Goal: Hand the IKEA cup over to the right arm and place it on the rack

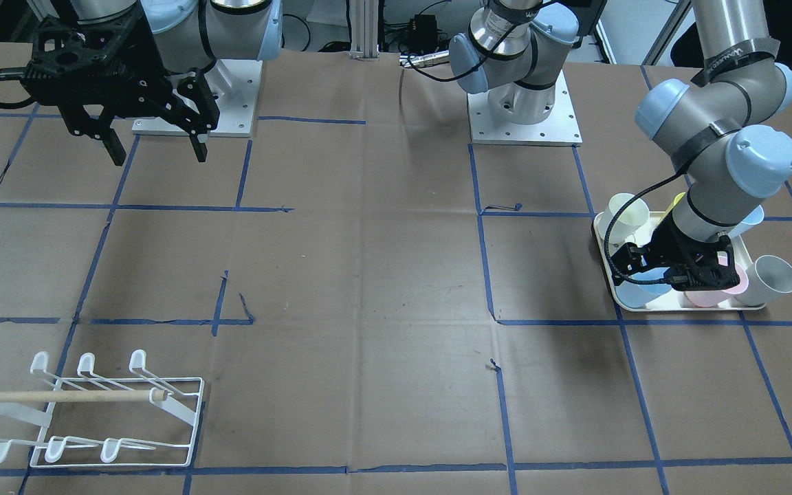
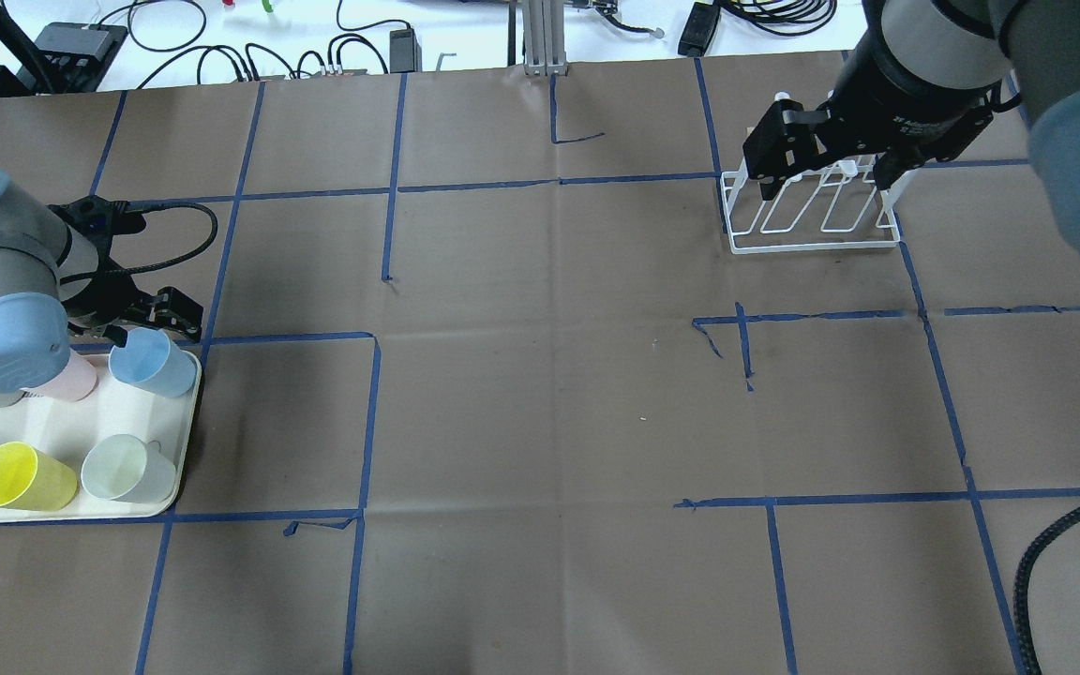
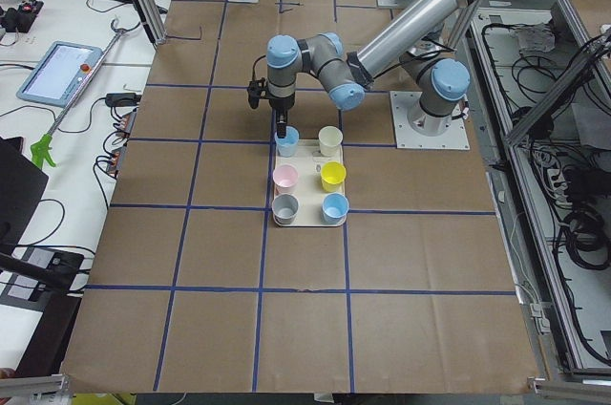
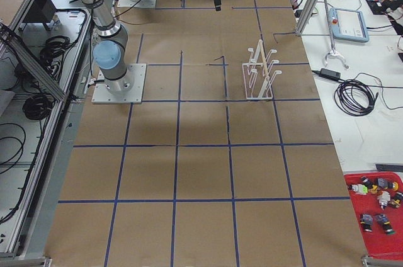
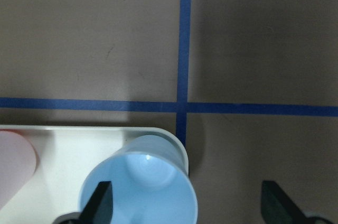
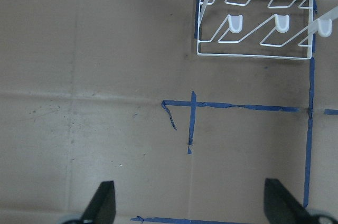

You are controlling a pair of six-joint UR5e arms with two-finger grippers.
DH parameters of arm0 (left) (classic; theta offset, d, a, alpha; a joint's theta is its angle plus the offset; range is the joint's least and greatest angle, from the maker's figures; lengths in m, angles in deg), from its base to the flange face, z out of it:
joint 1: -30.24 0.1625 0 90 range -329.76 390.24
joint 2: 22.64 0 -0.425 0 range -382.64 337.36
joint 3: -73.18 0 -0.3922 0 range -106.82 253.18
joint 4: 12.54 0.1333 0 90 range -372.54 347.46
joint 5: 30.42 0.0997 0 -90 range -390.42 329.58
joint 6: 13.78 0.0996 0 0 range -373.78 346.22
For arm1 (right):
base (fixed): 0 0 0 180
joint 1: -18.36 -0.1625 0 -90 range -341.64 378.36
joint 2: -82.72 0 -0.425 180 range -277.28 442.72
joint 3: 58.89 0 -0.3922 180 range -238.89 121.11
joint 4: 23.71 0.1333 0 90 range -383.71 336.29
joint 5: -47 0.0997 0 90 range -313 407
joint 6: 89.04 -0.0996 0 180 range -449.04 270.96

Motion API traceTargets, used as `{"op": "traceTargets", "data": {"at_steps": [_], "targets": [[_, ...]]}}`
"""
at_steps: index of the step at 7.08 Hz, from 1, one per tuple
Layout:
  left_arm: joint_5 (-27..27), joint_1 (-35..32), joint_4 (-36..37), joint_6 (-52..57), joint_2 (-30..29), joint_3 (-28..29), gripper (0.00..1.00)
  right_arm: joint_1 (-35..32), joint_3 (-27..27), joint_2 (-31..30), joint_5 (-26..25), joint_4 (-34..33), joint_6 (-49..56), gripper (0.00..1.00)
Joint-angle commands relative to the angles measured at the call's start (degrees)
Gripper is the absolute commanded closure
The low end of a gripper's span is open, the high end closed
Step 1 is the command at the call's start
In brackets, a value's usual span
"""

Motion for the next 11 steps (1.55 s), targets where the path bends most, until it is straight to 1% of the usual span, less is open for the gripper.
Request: {"op": "traceTargets", "data": {"at_steps": [1, 3, 4, 5, 7, 8, 11], "targets": [[0.17, 0.05, 0.38, -0.05, -0.09, -2.90, 0.01, 0.00, -0.12, 0.00, 0.00, 0.04, 0.00, 0.00], [0.26, 0.05, 0.47, 0.04, -0.18, -3.19, 0.01, 0.00, -0.30, 0.00, 0.00, 0.12, 0.00, 0.00], [0.26, 0.05, 0.47, 0.12, -0.18, -3.10, 0.11, 0.00, -0.30, -0.09, 0.00, 0.12, 0.00, 0.00], [0.34, 0.05, -0.05, 0.30, -0.35, -2.75, 0.30, 0.00, -0.30, -0.09, 0.09, 0.12, 0.00, 0.00], [0.43, 0.05, -0.05, 0.12, -0.27, -2.66, 0.78, 0.00, -0.30, -0.09, 0.09, 0.04, 0.00, 0.00], [0.43, 0.13, -0.14, -0.05, -0.27, -2.66, 1.00, 0.00, -0.30, -0.09, 0.09, 0.12, 0.00, 0.00], [0.43, 0.13, -0.41, -0.14, -0.01, -1.96, 1.00, 0.00, -0.47, 0.08, 0.09, 0.12, 0.00, 0.00]]}}
